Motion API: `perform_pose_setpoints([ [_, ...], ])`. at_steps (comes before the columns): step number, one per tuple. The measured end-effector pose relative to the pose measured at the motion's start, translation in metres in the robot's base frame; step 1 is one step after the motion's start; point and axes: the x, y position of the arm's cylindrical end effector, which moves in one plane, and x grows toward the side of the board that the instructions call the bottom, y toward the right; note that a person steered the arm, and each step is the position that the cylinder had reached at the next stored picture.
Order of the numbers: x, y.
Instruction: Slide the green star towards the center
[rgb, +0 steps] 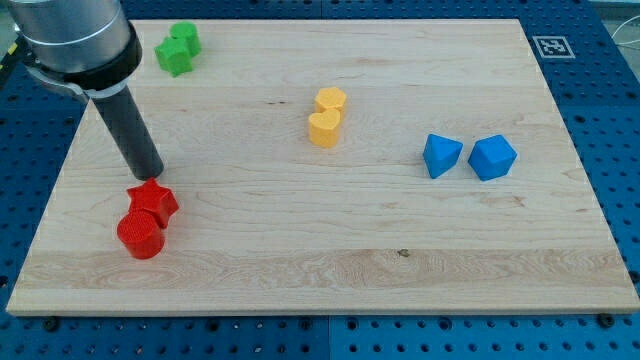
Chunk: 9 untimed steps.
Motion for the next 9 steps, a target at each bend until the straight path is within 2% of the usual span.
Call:
perform_pose_setpoints([
  [3,-0.083,-0.033],
  [5,-0.088,-0.040],
  [9,-0.187,-0.061],
])
